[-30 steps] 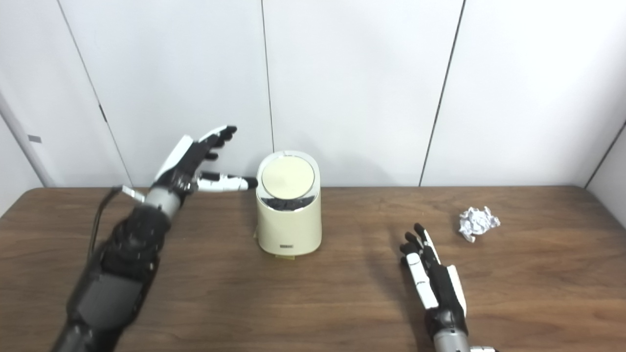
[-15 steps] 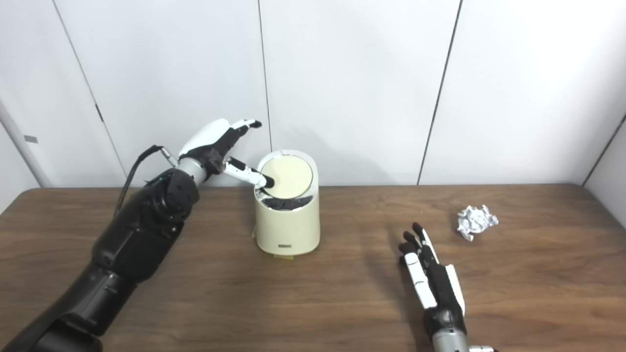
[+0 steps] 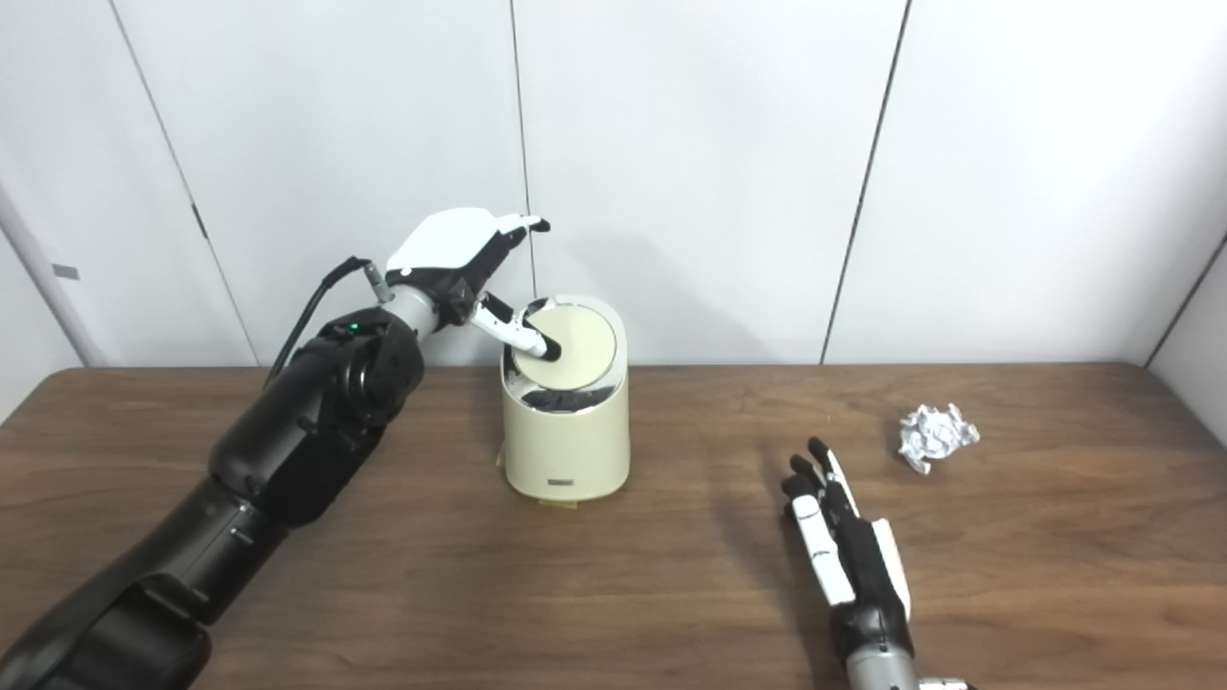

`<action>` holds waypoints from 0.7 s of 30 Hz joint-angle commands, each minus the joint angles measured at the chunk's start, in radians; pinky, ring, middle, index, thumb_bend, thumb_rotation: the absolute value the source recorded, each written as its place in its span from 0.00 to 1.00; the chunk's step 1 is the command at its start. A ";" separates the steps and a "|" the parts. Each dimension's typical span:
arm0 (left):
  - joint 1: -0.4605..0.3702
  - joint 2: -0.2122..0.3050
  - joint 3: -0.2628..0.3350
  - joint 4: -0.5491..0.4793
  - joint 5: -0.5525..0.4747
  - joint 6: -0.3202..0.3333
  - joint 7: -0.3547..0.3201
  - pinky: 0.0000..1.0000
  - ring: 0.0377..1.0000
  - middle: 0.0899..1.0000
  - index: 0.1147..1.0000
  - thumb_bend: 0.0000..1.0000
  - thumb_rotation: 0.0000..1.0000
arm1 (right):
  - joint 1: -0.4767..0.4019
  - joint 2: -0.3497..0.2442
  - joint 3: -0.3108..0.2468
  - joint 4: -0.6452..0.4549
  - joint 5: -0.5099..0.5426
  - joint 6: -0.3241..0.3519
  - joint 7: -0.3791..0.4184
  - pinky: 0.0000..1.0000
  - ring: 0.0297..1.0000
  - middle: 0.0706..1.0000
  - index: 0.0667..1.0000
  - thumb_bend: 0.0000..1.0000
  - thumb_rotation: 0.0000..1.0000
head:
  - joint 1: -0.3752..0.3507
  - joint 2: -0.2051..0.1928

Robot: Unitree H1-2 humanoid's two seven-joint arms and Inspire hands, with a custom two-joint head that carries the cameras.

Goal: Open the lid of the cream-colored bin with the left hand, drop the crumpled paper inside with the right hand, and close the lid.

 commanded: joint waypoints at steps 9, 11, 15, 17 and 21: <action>-0.051 -0.002 -0.051 -0.015 0.103 -0.047 0.014 0.86 0.93 0.92 0.95 0.96 0.26 | -0.009 0.006 0.015 -0.026 -0.012 0.006 0.010 0.82 0.86 0.90 0.96 0.42 0.87 | 0.001 0.014; -0.055 0.010 -0.086 -0.008 0.150 -0.073 0.018 0.85 0.93 0.91 0.94 0.97 0.24 | -0.009 0.006 0.015 -0.030 -0.014 0.009 0.009 0.82 0.85 0.90 0.96 0.42 0.87 | 0.002 0.015; -0.059 0.023 -0.140 0.004 0.226 -0.119 0.036 0.90 0.94 0.92 0.95 0.99 0.20 | -0.009 0.007 0.015 -0.037 -0.015 0.019 0.009 0.82 0.86 0.90 0.96 0.42 0.87 | -0.002 0.019; -0.058 0.023 -0.156 0.009 0.253 -0.130 0.038 0.90 0.94 0.92 0.94 1.00 0.19 | -0.010 0.008 0.016 -0.039 -0.020 0.022 0.007 0.82 0.86 0.90 0.96 0.43 0.87 | -0.003 0.021; -0.050 0.024 -0.176 0.014 0.305 -0.145 0.052 0.92 0.95 0.91 0.94 1.00 0.17 | -0.014 0.005 0.017 -0.036 -0.026 0.013 0.007 0.82 0.85 0.89 0.96 0.43 0.89 | -0.004 0.021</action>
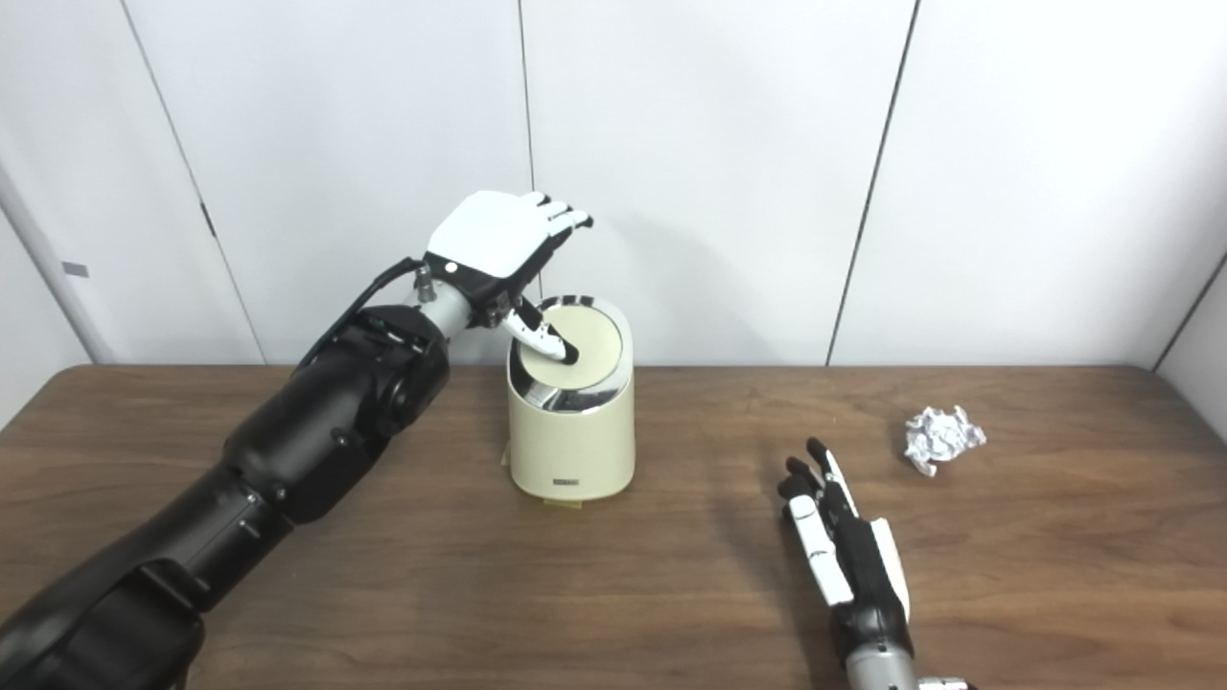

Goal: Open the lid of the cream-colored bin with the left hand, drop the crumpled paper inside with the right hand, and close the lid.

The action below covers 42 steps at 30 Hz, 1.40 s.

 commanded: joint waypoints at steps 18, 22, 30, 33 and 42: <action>0.193 -0.078 0.454 -0.305 -0.416 0.140 -0.069 0.74 0.83 0.83 0.84 0.60 0.40 | -0.023 0.008 0.010 -0.031 -0.017 0.018 0.006 0.81 0.83 0.89 0.96 0.44 0.90 | -0.006 0.008; 0.300 -0.115 0.576 -0.419 -0.551 0.180 -0.056 0.71 0.79 0.80 0.83 0.43 0.44 | -0.023 0.002 0.006 -0.029 -0.007 0.019 0.013 0.81 0.84 0.89 0.96 0.44 0.90 | 0.001 0.011; 0.496 -0.125 0.722 -0.538 -0.739 0.186 -0.017 0.82 0.85 0.85 0.87 0.35 0.67 | -0.026 -0.007 0.001 -0.017 -0.006 0.020 0.014 0.81 0.83 0.89 0.96 0.42 0.90 | 0.002 0.010; 0.560 -0.131 0.763 -0.561 -0.801 0.171 0.002 0.82 0.85 0.86 0.89 0.30 0.73 | -0.026 -0.008 -0.001 -0.015 -0.006 0.020 0.013 0.82 0.83 0.89 0.95 0.41 0.90 | 0.004 0.011; 0.733 -0.140 0.813 -0.604 -0.924 0.147 0.034 0.87 0.88 0.88 0.91 0.33 0.74 | -0.021 -0.002 -0.010 -0.043 0.008 0.003 0.010 0.80 0.84 0.89 0.94 0.42 0.83 | -0.002 0.019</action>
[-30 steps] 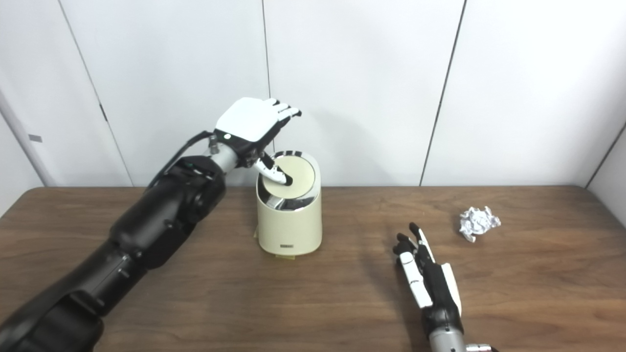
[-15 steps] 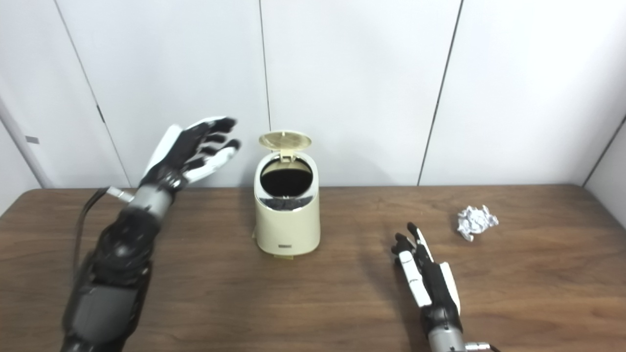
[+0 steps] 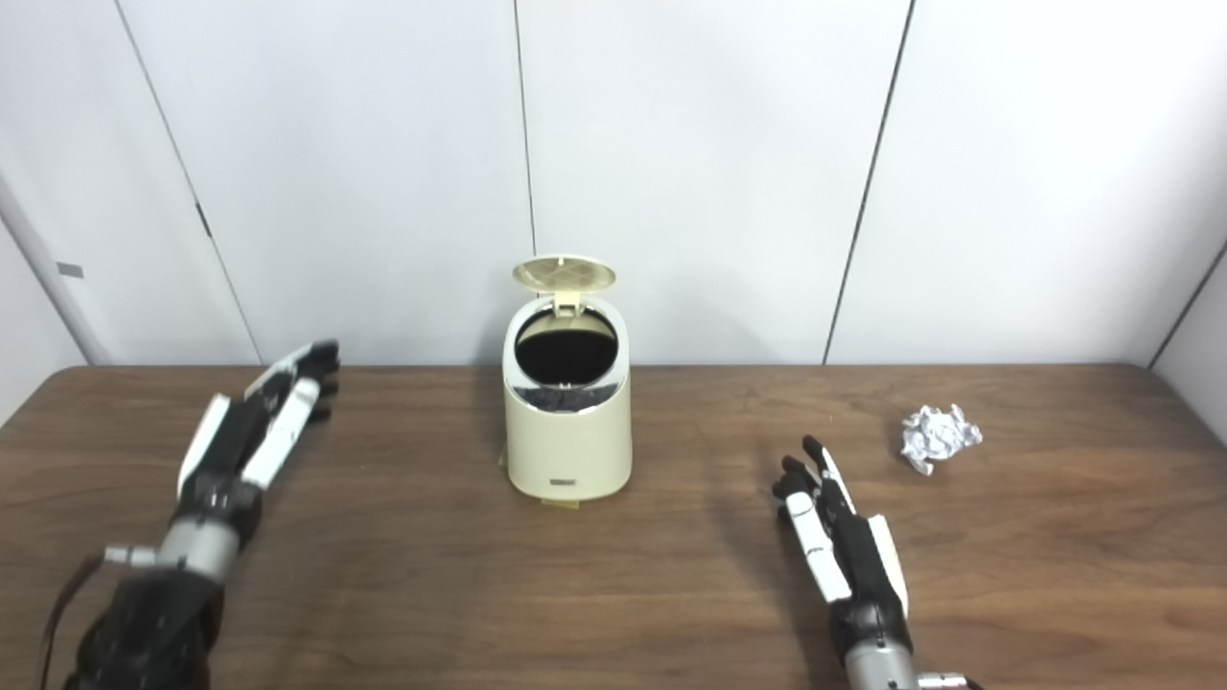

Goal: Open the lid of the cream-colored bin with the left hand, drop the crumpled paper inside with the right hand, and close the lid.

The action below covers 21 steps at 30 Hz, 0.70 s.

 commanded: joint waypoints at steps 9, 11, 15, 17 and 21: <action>0.122 -0.016 0.015 -0.055 -0.143 -0.122 0.004 0.93 0.94 0.94 0.97 0.47 0.75 | -0.016 0.000 -0.040 -0.093 0.135 0.013 0.042 0.87 0.90 0.92 0.93 0.52 0.69 | -0.004 0.010; 0.140 -0.016 0.010 -0.063 -0.155 -0.125 0.003 0.94 0.94 0.95 0.98 0.49 0.76 | -0.020 -0.006 -0.044 -0.101 0.138 0.016 0.042 0.87 0.90 0.91 0.93 0.54 0.67 | -0.009 0.012; 0.165 -0.021 -0.001 -0.059 -0.196 -0.124 -0.008 0.98 0.97 0.97 0.99 0.50 0.73 | -0.039 -0.027 -0.049 -0.143 0.062 0.061 0.002 0.78 0.84 0.88 0.90 0.60 0.44 | -0.051 0.020; 0.175 -0.027 -0.005 -0.053 -0.216 -0.117 -0.013 0.99 0.97 0.98 0.99 0.50 0.69 | -0.053 -0.047 -0.047 -0.158 0.017 0.074 -0.008 0.77 0.85 0.88 0.88 0.66 0.31 | -0.074 0.023; 0.186 -0.043 -0.014 -0.046 -0.246 -0.116 -0.011 1.00 0.97 0.98 1.00 0.49 0.69 | -0.092 -0.109 -0.050 -0.165 -0.072 0.094 -0.013 0.75 0.85 0.88 0.89 0.75 0.21 | -0.150 0.035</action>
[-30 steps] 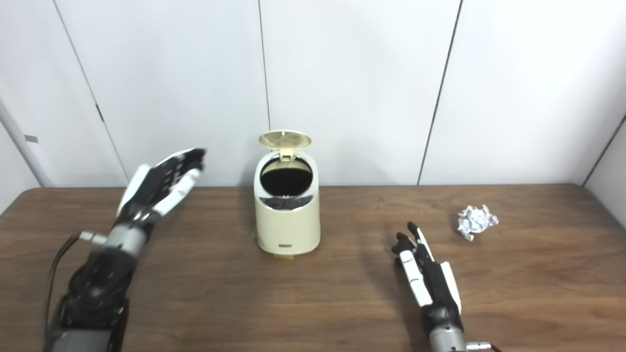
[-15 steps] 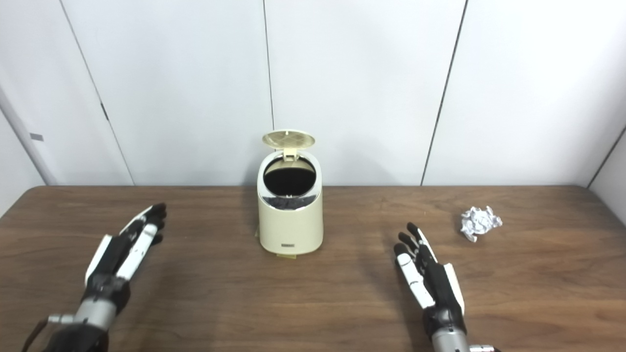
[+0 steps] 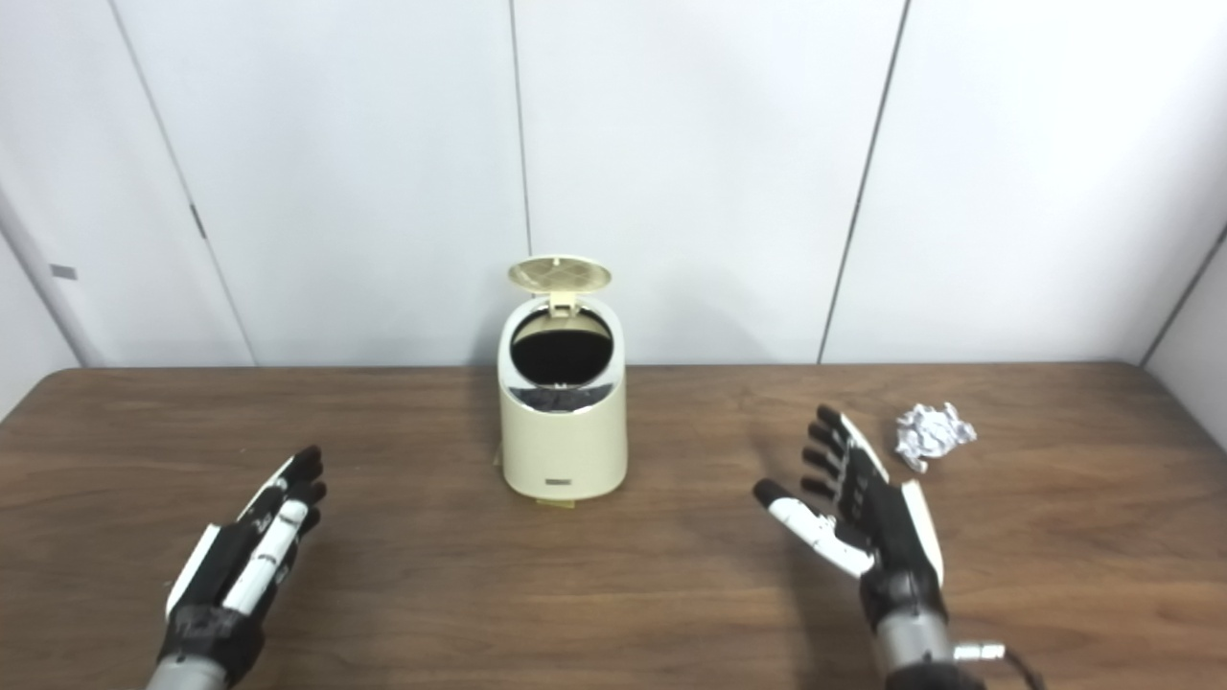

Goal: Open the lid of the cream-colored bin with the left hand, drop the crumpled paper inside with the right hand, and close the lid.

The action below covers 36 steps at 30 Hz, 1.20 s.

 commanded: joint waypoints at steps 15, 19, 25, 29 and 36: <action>-0.051 0.009 0.002 0.024 -0.070 -0.049 -0.002 1.00 1.00 1.00 1.00 0.50 0.67 | -0.154 -0.250 -0.006 -0.133 -0.437 0.263 0.063 0.68 0.76 0.83 0.84 0.84 0.08 | -0.188 0.003; -0.054 0.016 0.003 0.020 -0.074 -0.046 -0.002 1.00 1.00 1.00 1.00 0.47 0.66 | -0.180 -0.270 -0.040 -0.103 -0.490 0.263 0.120 0.69 0.76 0.88 0.85 0.85 0.02 | -0.211 0.005; -0.057 0.028 0.001 0.004 -0.077 -0.035 -0.006 1.00 1.00 1.00 1.00 0.43 0.65 | -0.235 -0.312 -0.042 -0.032 -0.594 0.263 0.215 0.79 0.88 0.90 0.84 0.86 0.00 | -0.235 0.012; -0.054 0.027 -0.002 -0.017 -0.088 -0.016 -0.002 1.00 1.00 1.00 1.00 0.39 0.64 | -0.271 -0.337 -0.041 0.035 -0.653 0.263 0.282 0.81 0.90 0.90 0.84 0.86 0.04 | -0.247 0.015; -0.051 0.024 -0.011 -0.050 -0.076 0.033 0.016 1.00 1.00 1.00 1.00 0.38 0.61 | -0.352 -0.347 -0.055 0.212 -0.688 0.263 0.335 0.75 0.87 0.91 0.85 0.87 0.05 | -0.248 0.020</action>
